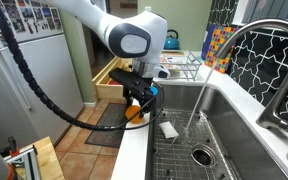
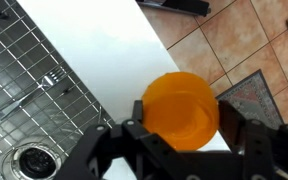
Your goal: Turn the faucet on then rinse the orange bowl under it
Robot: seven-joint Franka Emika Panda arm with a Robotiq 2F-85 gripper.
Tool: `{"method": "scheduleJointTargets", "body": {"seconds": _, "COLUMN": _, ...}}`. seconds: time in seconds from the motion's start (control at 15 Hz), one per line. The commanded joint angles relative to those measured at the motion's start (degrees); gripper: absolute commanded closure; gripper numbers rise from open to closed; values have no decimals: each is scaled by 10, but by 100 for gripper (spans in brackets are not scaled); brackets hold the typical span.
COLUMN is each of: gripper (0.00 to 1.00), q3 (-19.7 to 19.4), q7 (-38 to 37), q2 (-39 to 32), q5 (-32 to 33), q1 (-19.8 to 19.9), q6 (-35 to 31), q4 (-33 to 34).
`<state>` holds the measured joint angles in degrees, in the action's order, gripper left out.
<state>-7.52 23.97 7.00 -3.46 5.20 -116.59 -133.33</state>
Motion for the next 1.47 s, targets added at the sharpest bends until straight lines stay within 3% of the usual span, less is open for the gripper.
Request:
{"method": "scheduleJointTargets", "body": {"seconds": 0.0, "gripper": 51, "q3": 1, "q7": 29, "q2": 11, "q5": 16, "q1": -3, "q6": -21, "q4": -29}}
{"method": "scheduleJointTargets", "body": {"seconds": 0.4, "gripper": 51, "q3": 2, "q7": 22, "q2": 3, "q5": 60, "q1": 0, "q6": -75, "q4": -38}}
{"method": "scheduleJointTargets", "body": {"seconds": 0.47, "gripper": 22, "q3": 3, "q7": 21, "q2": 3, "q5": 63, "q1": 0, "q6": -79, "q4": -39}}
{"method": "scheduleJointTargets", "body": {"seconds": 0.53, "gripper": 6, "q3": 3, "q7": 19, "q2": 4, "q5": 64, "q1": 0, "q6": -82, "q4": -41}}
{"method": "scheduleJointTargets", "body": {"seconds": 0.6, "gripper": 3, "q3": 2, "q7": 22, "q2": 6, "q5": 60, "q1": 0, "q6": -79, "q4": -40}}
{"method": "scheduleJointTargets", "body": {"seconds": 1.07, "gripper": 0, "q3": -11, "q7": 33, "q2": 54, "q5": 30, "q1": 2, "q6": -29, "q4": -22}}
{"method": "scheduleJointTargets", "body": {"seconds": 1.4, "gripper": 0, "q3": -8, "q7": -101, "q2": 92, "q5": 44, "q1": 18, "q6": 64, "q4": 47}}
